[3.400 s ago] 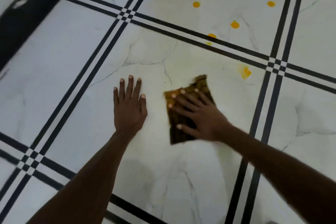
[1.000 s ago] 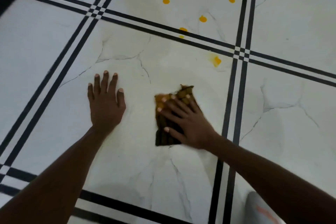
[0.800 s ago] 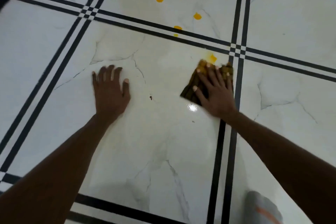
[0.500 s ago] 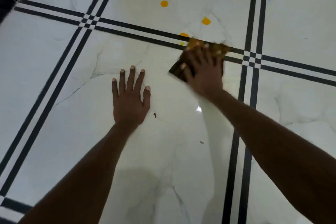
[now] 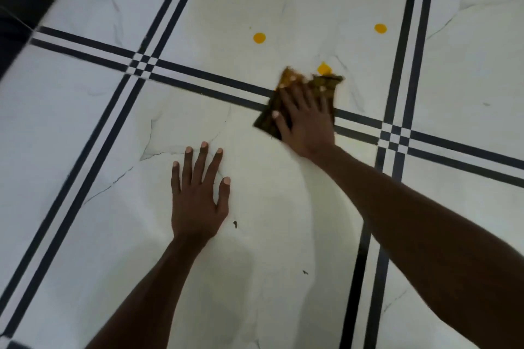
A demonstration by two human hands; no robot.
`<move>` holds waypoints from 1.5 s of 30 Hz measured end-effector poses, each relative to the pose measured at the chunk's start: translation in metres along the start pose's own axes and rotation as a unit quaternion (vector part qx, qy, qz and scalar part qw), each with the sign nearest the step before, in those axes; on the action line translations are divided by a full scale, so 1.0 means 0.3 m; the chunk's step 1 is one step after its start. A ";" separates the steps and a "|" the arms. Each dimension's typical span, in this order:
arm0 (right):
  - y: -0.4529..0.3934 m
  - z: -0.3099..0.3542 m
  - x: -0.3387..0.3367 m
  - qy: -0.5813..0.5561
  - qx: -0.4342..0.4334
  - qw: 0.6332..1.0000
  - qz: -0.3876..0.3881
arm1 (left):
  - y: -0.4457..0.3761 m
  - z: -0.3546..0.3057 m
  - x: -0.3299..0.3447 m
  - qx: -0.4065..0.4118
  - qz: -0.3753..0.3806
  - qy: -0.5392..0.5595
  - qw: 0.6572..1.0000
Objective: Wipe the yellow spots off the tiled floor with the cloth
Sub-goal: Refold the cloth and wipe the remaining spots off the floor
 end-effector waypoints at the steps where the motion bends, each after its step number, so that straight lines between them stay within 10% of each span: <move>1: -0.007 0.075 0.012 -0.003 -0.033 0.999 -0.001 | 0.000 0.000 0.000 0.002 -0.003 0.003 1.000; 9: 0.319 0.010 -0.005 0.036 -0.366 0.924 0.103 | 0.006 0.005 0.009 0.017 -0.021 0.010 1.000; 15: -0.104 0.115 0.010 -0.017 -0.029 0.999 0.001 | 0.008 0.004 0.015 0.016 -0.036 0.007 0.999; 19: 0.018 0.371 0.063 0.013 -0.227 0.973 0.034 | 0.012 0.019 0.009 -0.042 -0.073 0.073 0.994; 23: 0.309 0.169 0.035 0.029 -0.328 0.941 0.071 | 0.015 0.016 0.006 -0.072 -0.058 0.055 0.994; 29: -0.028 -0.050 0.003 0.008 -0.038 0.999 0.010 | 0.011 0.015 0.024 -0.062 -0.045 0.023 0.997; 32: -0.103 0.170 0.048 -0.015 -0.070 0.997 0.032 | 0.015 0.016 0.025 -0.059 -0.063 0.033 0.996; 37: 0.181 0.277 0.067 -0.084 -0.191 0.977 0.052 | -0.004 0.004 0.006 -0.083 -0.045 0.059 0.994; 45: 0.279 0.138 -0.060 -0.501 0.027 0.860 0.099 | -0.156 -0.171 -0.042 -0.106 -0.036 0.123 0.986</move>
Point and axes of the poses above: each hand's wrist, its own y-axis away from the middle knuckle, its own x-axis out of the palm, z = x × y, the point moved 3 cm from there along -y, towards the middle knuckle
